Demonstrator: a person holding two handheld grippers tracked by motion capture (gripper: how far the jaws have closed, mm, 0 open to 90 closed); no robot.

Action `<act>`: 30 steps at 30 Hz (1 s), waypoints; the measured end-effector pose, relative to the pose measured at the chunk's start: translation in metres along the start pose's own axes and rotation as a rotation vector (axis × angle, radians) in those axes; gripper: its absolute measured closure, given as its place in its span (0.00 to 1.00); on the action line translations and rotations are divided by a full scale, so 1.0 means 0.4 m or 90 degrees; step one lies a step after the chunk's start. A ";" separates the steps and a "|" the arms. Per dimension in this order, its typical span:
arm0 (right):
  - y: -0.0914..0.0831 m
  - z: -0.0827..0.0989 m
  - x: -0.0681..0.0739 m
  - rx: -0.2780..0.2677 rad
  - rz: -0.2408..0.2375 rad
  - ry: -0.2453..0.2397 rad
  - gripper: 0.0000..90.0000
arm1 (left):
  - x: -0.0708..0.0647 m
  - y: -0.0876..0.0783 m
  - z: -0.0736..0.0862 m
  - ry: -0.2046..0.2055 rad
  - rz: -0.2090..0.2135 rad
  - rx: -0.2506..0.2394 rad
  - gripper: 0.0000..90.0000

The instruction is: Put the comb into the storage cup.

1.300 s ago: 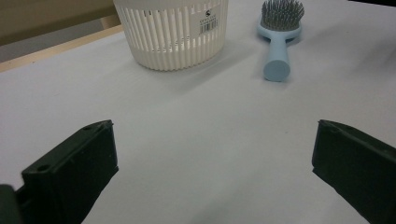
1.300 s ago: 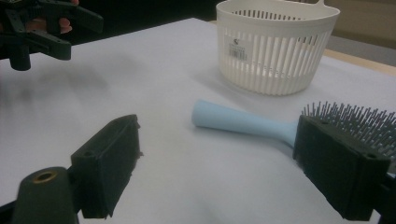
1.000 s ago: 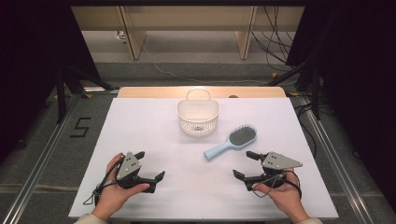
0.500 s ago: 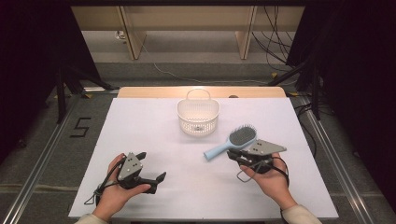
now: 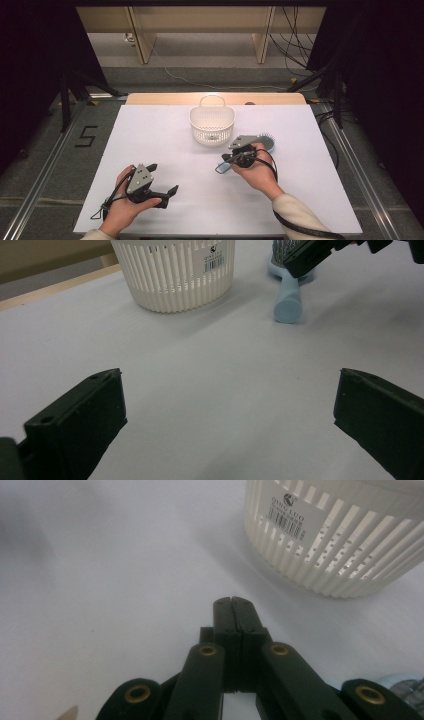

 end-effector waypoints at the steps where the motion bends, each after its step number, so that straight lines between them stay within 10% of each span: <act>1: 0.009 -0.002 -0.003 0.009 0.002 0.002 1.00 | 0.001 0.000 0.000 0.001 0.000 0.000 0.00; 30: 0.065 0.018 -0.043 0.153 0.019 0.079 1.00 | -0.004 0.004 0.003 0.000 0.007 0.004 0.00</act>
Point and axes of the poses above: each handheld gripper's, and its own axes: y roughly forward along the jaws, z roughly out of its underside, x roughly to its left, the point moved 7 cm from there along y, roughly forward along the jaws, and after that the axes turned 4 degrees about y, right-handed, at the moved point
